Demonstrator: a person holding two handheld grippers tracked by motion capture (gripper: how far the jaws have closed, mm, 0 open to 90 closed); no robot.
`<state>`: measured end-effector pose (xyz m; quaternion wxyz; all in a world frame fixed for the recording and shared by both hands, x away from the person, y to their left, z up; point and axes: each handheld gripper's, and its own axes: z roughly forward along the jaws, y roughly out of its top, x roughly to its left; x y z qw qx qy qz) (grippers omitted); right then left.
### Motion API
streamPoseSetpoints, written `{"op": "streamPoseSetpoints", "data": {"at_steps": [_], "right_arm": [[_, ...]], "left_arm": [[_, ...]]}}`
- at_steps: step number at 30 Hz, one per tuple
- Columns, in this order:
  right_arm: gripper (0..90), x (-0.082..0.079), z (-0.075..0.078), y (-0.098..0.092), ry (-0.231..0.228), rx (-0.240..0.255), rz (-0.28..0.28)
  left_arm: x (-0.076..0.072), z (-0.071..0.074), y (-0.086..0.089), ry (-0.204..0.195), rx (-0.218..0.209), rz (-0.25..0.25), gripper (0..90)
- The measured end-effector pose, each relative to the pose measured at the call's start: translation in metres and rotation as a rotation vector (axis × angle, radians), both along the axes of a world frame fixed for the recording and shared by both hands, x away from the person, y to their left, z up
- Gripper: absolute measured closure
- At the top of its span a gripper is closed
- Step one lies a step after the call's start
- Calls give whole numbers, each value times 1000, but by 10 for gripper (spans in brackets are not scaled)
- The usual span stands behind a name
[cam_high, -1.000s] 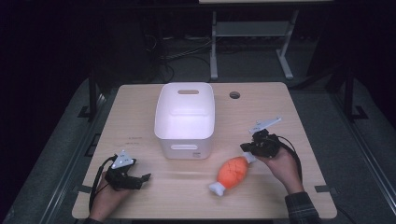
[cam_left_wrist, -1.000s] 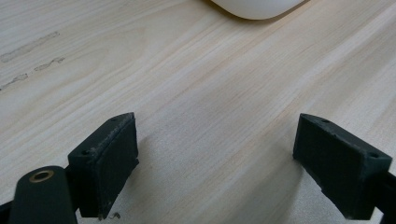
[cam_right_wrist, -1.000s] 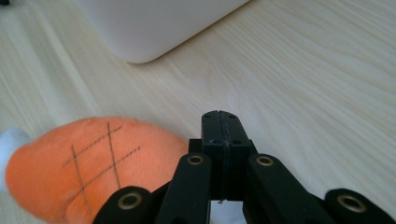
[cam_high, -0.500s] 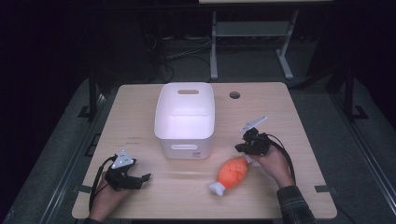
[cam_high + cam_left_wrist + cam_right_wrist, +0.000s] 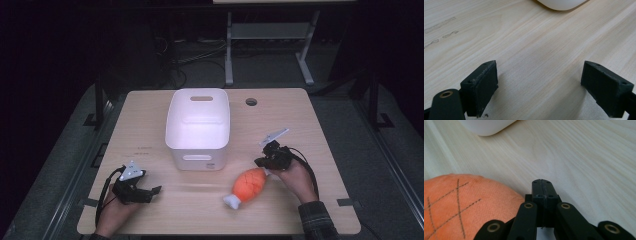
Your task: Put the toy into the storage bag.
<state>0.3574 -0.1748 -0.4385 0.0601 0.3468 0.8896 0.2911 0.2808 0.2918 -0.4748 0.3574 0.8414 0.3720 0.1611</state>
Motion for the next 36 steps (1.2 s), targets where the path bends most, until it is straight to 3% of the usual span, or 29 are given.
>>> {"op": "streamPoseSetpoints", "data": {"at_steps": [25,36], "right_arm": [[897,-36,0,-21,10,-2,-22],[897,-56,0,-32,19,21,-29]], "left_arm": [[0,0,0,-2,2,-2,130],[0,0,0,-2,2,-2,130]]}}
